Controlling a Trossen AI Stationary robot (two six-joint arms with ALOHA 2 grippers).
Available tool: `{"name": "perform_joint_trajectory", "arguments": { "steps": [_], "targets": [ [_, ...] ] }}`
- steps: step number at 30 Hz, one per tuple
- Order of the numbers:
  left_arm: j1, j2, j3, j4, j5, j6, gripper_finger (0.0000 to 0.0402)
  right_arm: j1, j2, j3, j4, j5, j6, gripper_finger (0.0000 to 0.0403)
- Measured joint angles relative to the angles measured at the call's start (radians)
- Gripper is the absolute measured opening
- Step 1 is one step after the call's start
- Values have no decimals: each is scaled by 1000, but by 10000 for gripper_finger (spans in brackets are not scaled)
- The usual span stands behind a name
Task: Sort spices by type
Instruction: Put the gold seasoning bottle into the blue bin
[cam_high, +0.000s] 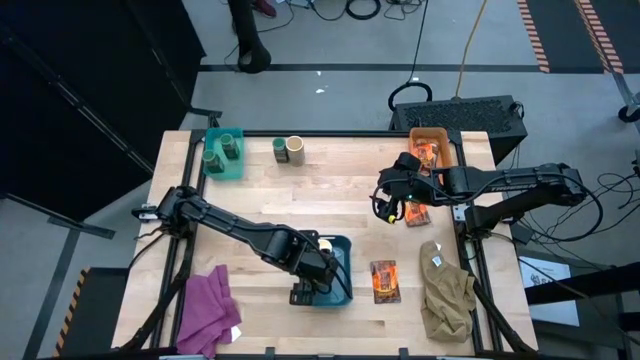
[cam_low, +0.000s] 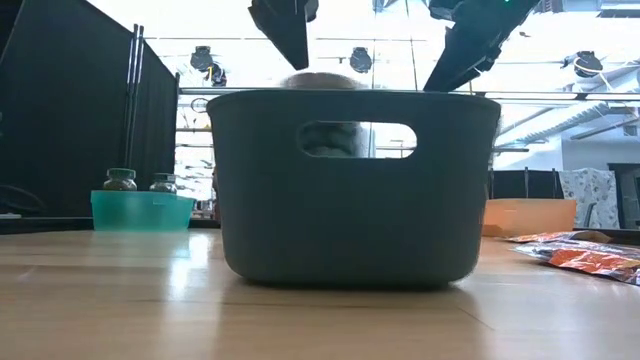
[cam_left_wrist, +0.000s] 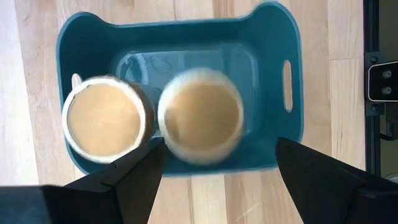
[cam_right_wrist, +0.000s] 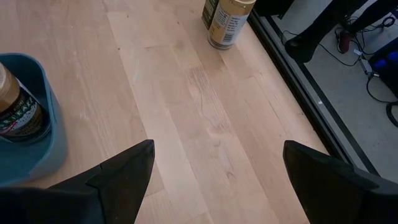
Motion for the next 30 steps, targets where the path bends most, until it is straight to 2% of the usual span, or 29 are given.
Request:
{"name": "perform_joint_trajectory", "arguments": {
  "steps": [10,14,16,20,24,27,30],
  "targets": [
    [0,-1,0,1,-29,7,307,0,0,0,1,2,0,338],
    [-1,-21,-1,-1,-41,53,307,0,0,0,12,6,-12,338],
    [-11,-43,-1,-3,-115,61,307,0,0,0,27,6,-23,338],
    [-45,-95,-1,-44,-347,108,301,30,0,0,84,-6,-51,338],
    [-96,-171,-84,-42,-551,147,292,107,11,0,151,-145,-74,335],
    [-121,-262,-224,27,-592,133,284,183,42,0,202,-192,-80,316],
    [-139,-381,-411,190,-597,135,276,239,89,0,273,-210,-83,279]
  ]
}}
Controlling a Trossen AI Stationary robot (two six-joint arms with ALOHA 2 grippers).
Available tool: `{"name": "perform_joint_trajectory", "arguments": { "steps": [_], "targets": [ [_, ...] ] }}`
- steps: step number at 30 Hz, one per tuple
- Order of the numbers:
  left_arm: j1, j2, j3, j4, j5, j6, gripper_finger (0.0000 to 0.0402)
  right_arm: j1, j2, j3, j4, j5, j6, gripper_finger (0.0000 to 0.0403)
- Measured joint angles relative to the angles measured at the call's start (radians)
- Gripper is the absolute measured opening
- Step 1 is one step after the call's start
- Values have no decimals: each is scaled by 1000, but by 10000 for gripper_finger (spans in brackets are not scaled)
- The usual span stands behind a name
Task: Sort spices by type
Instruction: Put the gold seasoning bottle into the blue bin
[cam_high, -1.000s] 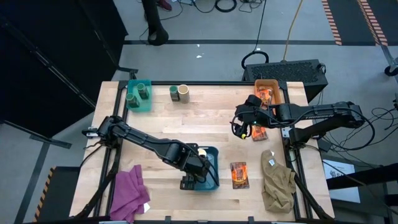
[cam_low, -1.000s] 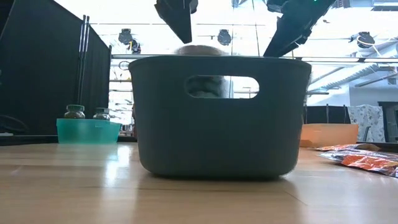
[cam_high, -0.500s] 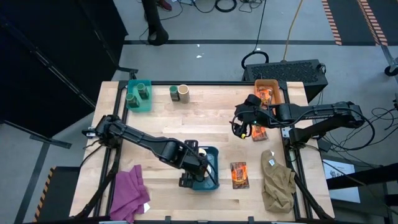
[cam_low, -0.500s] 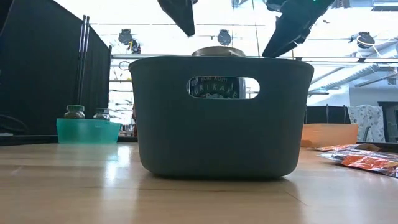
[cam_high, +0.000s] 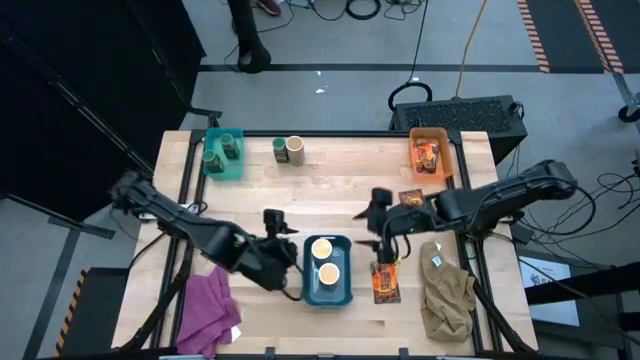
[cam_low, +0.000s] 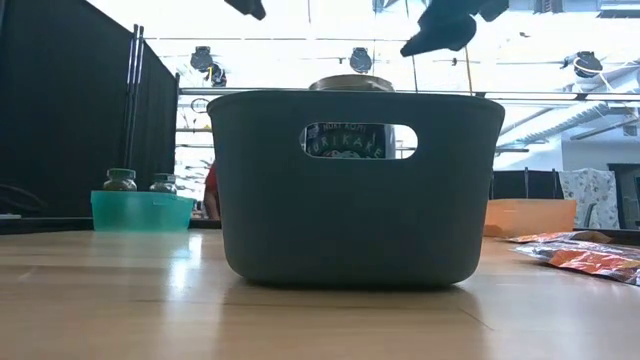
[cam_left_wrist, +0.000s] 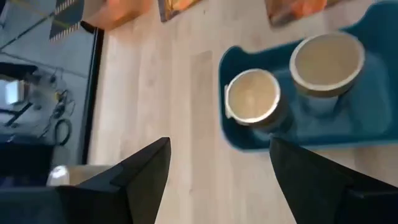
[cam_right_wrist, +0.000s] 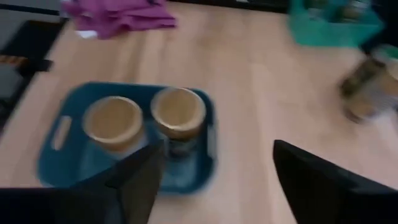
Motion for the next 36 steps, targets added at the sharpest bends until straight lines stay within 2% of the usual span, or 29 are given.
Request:
{"name": "perform_joint_trajectory", "arguments": {
  "steps": [6,11,13,16,20,25,31,36],
  "targets": [
    [-6,-227,-305,353,-31,168,261,49,127,0,152,-24,54,159],
    [13,-375,-447,581,-65,368,245,79,231,0,187,-24,138,35],
    [24,-420,-477,609,-65,407,237,93,257,0,192,-27,165,10],
    [41,-476,-521,606,-80,412,227,109,279,0,177,-29,259,15],
    [57,-531,-581,599,-144,338,223,141,277,0,124,-34,395,5],
    [62,-555,-654,598,-158,258,223,181,277,-1,138,-53,475,2],
    [62,-555,-685,627,-162,258,223,185,302,0,133,-20,518,1],
    [62,-555,-685,631,-162,265,223,184,393,0,186,-20,507,1]
  ]
}}
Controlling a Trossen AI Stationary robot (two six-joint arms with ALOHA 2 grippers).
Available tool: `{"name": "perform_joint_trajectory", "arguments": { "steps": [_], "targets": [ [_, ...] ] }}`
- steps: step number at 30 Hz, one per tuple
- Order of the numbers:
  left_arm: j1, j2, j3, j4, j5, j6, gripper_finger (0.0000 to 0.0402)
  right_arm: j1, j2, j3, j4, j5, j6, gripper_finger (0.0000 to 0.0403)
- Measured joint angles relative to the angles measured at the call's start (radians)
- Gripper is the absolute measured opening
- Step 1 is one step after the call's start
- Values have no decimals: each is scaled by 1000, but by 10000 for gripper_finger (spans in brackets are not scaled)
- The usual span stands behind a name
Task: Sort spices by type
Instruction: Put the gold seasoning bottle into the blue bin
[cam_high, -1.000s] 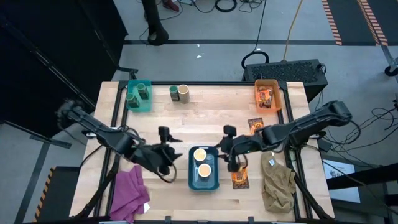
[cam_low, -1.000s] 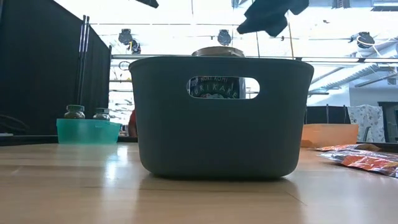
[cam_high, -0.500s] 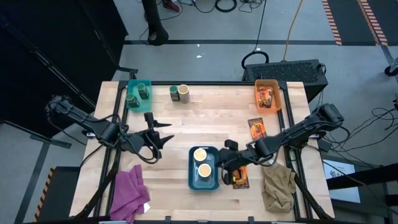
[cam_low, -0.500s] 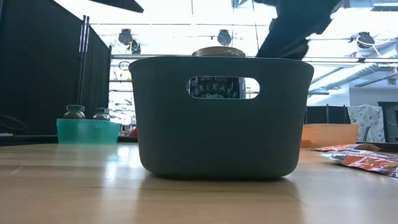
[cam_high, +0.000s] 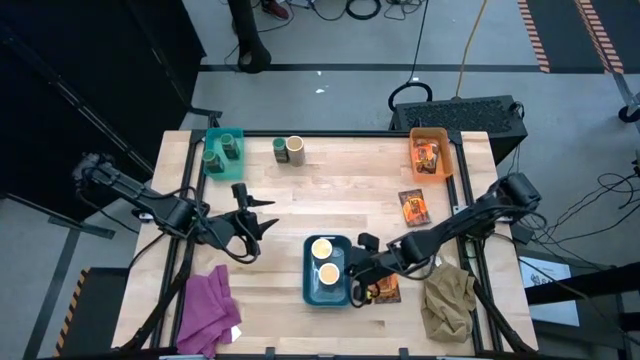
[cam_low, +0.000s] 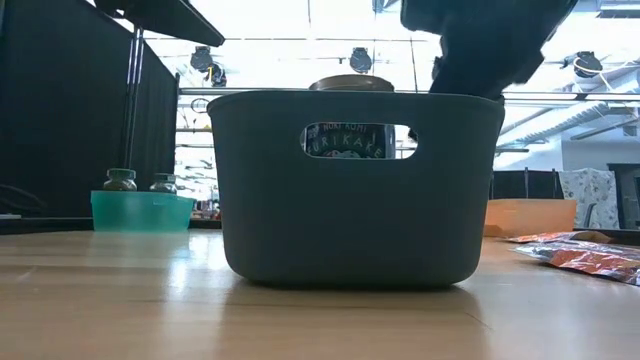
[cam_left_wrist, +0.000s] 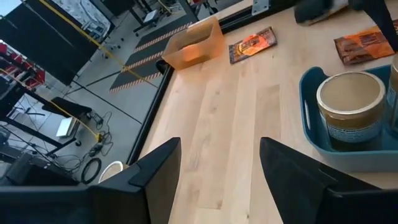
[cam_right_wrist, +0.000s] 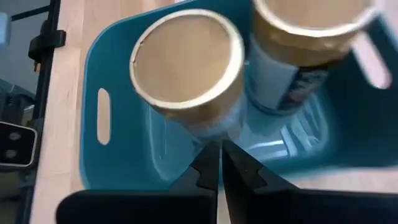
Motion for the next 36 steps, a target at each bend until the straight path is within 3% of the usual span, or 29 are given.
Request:
{"name": "perform_joint_trajectory", "arguments": {
  "steps": [10,29,36],
  "targets": [
    [0,0,1,5,0,-1,223,-21,76,0,86,-1,-46,0],
    [0,1,1,18,0,-2,223,-27,77,0,191,-2,-159,0],
    [0,1,1,19,0,-7,223,-41,67,0,45,7,-148,0]
  ]
}}
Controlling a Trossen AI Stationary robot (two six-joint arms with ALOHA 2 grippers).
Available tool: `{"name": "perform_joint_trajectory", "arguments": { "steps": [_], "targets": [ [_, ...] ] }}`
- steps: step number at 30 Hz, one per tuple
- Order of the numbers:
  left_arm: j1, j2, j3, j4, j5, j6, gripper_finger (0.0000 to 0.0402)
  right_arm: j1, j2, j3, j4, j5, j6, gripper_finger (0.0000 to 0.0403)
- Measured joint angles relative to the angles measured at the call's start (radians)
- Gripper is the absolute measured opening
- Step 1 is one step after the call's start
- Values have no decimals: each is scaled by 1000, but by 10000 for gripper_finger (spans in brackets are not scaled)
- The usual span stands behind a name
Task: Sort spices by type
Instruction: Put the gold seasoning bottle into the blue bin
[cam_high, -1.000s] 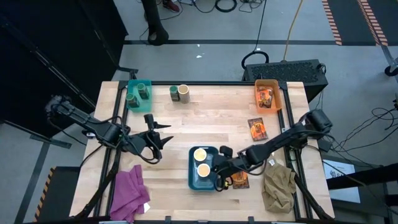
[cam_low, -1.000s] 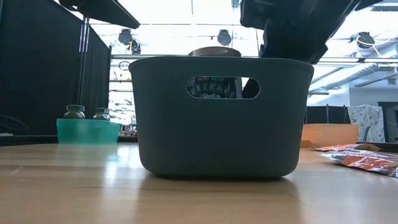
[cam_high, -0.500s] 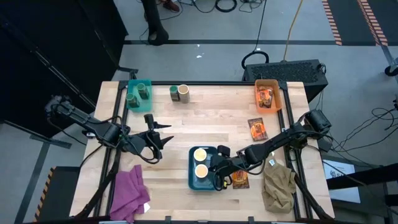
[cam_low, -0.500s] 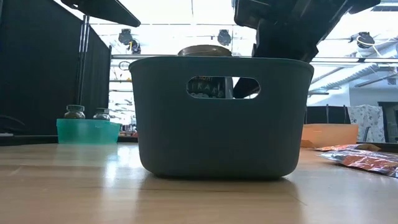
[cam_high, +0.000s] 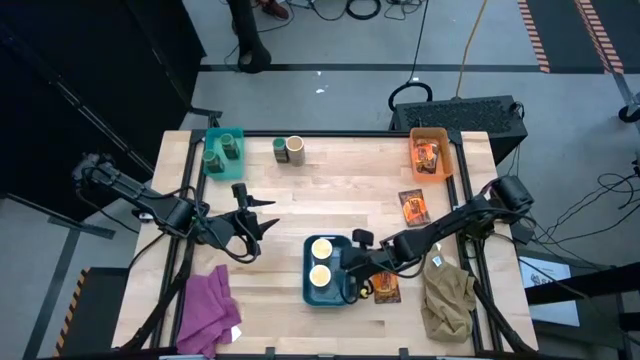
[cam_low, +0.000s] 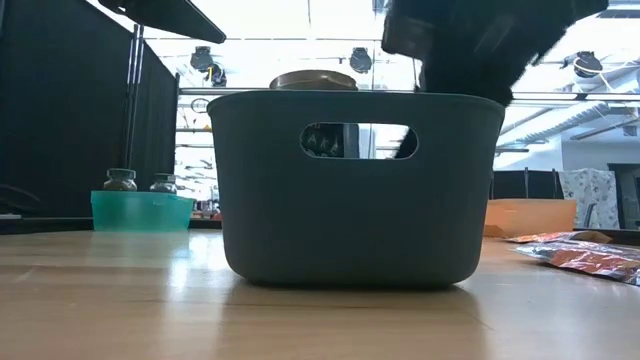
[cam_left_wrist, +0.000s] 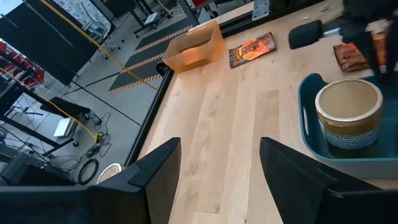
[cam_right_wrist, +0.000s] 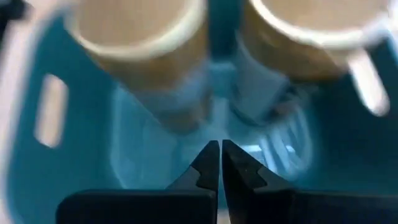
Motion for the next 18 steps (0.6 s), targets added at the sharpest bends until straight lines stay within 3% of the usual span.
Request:
{"name": "perform_joint_trajectory", "arguments": {
  "steps": [5,18],
  "targets": [
    [0,0,0,0,0,-1,223,-26,-7,0,-64,69,11,0],
    [0,0,1,0,0,-1,223,-105,-8,0,47,73,-158,0]
  ]
}}
